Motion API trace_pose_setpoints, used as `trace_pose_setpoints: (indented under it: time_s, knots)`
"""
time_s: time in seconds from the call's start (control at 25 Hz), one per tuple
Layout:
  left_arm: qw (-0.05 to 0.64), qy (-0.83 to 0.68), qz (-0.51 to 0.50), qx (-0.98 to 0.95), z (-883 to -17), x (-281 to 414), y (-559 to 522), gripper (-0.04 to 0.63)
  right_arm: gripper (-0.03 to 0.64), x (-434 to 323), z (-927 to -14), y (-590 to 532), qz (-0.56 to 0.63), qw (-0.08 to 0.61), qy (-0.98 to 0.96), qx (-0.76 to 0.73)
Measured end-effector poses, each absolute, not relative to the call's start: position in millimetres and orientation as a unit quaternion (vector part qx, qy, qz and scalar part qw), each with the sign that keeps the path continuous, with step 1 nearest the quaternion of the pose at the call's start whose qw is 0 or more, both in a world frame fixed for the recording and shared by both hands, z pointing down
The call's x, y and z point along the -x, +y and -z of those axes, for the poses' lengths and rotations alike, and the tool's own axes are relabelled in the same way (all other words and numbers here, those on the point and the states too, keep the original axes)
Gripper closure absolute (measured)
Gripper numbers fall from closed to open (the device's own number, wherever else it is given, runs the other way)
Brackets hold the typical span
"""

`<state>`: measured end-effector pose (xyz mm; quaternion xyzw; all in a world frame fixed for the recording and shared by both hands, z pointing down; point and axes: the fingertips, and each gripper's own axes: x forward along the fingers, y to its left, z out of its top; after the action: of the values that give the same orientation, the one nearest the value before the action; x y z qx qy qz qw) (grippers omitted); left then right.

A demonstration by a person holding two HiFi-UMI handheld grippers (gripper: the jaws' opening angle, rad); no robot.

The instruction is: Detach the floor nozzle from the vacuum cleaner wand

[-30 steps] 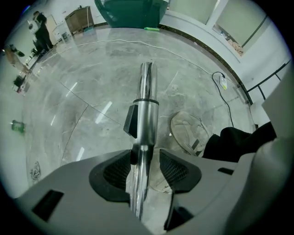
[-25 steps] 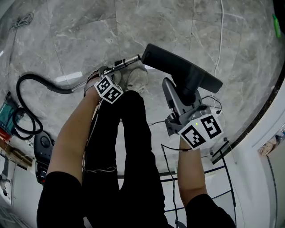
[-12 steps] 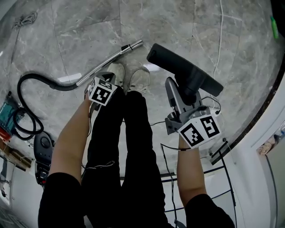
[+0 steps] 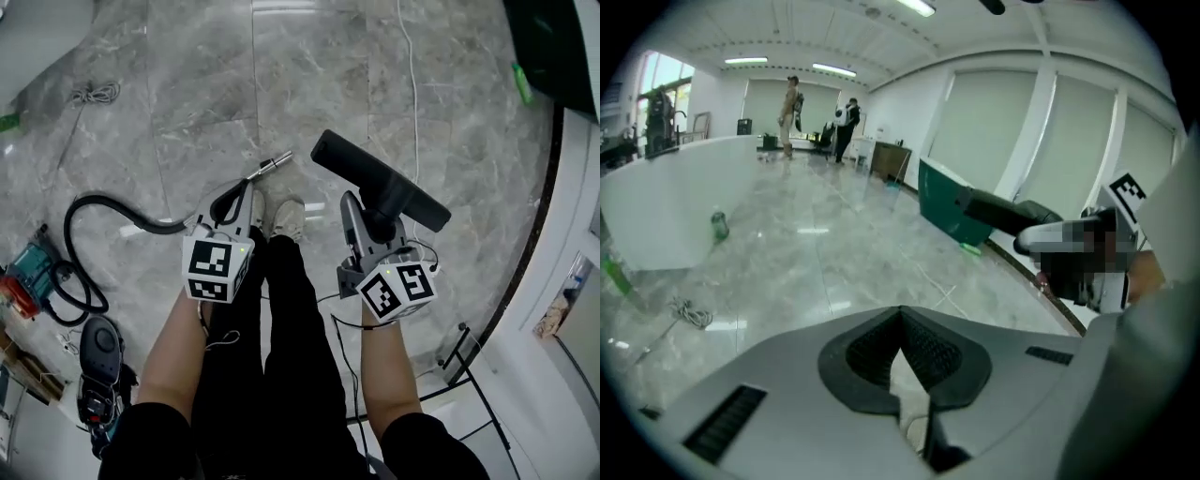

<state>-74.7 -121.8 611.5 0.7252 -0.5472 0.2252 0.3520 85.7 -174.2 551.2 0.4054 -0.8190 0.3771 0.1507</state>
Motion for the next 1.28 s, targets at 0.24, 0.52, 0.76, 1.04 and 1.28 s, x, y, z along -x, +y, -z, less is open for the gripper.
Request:
trace_pose_setpoints:
  time_s: [0.24, 0.52, 0.76, 1.04, 1.28]
  knots:
    - [0.299, -0.577, -0.199, -0.733, -418.6, 88.6, -166.2, 0.586, 0.469, -55.1, -389.0, -207.5, -0.318, 0.102, -0.839, -0.429]
    - [0.238, -0.585, -0.182, -0.754, -233.0, 74.2, -169.8, 0.586, 0.469, -48.7, -223.9, -203.0, -0.272, 0.067, -0.850, -0.447]
    - [0.199, -0.600, -0.153, -0.760, -117.1, 70.0, -174.6, 0.586, 0.469, -62.4, -111.2, -203.2, -0.247, 0.010, -0.845, -0.474]
    - [0.138, -0.607, -0.123, -0.773, -11.6, 59.0, -185.1, 0.586, 0.469, -84.1, -10.6, -218.0, -0.196, -0.037, -0.856, -0.477]
    - [0.088, -0.602, -0.108, -0.786, 46.5, 55.7, -191.9, 0.586, 0.469, -78.6, 51.1, -221.9, -0.156, -0.068, -0.866, -0.470]
